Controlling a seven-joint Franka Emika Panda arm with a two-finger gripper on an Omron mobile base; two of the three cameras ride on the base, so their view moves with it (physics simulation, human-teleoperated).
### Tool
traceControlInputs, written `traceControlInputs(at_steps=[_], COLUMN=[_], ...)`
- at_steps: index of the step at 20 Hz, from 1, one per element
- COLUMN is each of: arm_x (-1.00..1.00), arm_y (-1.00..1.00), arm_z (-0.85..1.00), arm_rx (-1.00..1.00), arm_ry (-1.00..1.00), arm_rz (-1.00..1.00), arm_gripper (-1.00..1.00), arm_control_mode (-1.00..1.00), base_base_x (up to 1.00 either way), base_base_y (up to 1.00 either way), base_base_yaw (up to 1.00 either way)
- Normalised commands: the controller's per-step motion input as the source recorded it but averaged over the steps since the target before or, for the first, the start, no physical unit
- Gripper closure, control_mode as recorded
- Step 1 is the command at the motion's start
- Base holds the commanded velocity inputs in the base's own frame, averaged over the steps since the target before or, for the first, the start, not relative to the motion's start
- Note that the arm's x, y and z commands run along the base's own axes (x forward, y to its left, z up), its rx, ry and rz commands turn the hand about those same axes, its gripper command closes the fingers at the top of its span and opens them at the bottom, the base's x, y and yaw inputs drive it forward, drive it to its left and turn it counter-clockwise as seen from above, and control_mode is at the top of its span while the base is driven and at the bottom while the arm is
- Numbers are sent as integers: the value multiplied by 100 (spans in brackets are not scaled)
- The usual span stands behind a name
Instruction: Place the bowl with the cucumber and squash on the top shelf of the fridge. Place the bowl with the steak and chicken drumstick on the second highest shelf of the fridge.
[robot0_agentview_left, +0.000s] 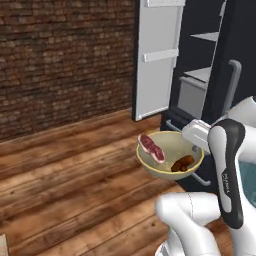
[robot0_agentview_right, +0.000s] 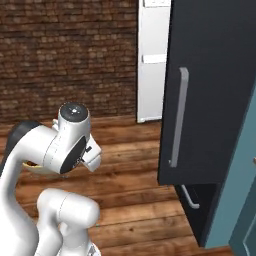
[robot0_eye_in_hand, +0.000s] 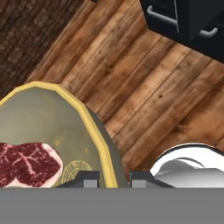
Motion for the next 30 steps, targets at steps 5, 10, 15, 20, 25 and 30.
traceControlInputs(at_steps=[5, 10, 15, 20, 25, 30], arm_x=[0, 0, 0, 0, 0, 0], arm_y=[0, 0, 0, 0, 0, 0], arm_z=[0, 0, 0, 0, 0, 0], arm_rx=[0, 0, 0, 0, 0, 0], arm_ry=[0, 0, 0, 0, 0, 0], arm_rz=[0, 0, 0, 0, 0, 0], arm_gripper=[100, 100, 100, 100, 100, 100], arm_control_mode=[100, 100, 100, 100, 100, 100], base_base_x=[100, 100, 98, 66, 19, 34], base_base_y=[64, 67, 73, 54, 4, 14], base_base_yaw=[-9, -24, -54, -69, -77, -74])
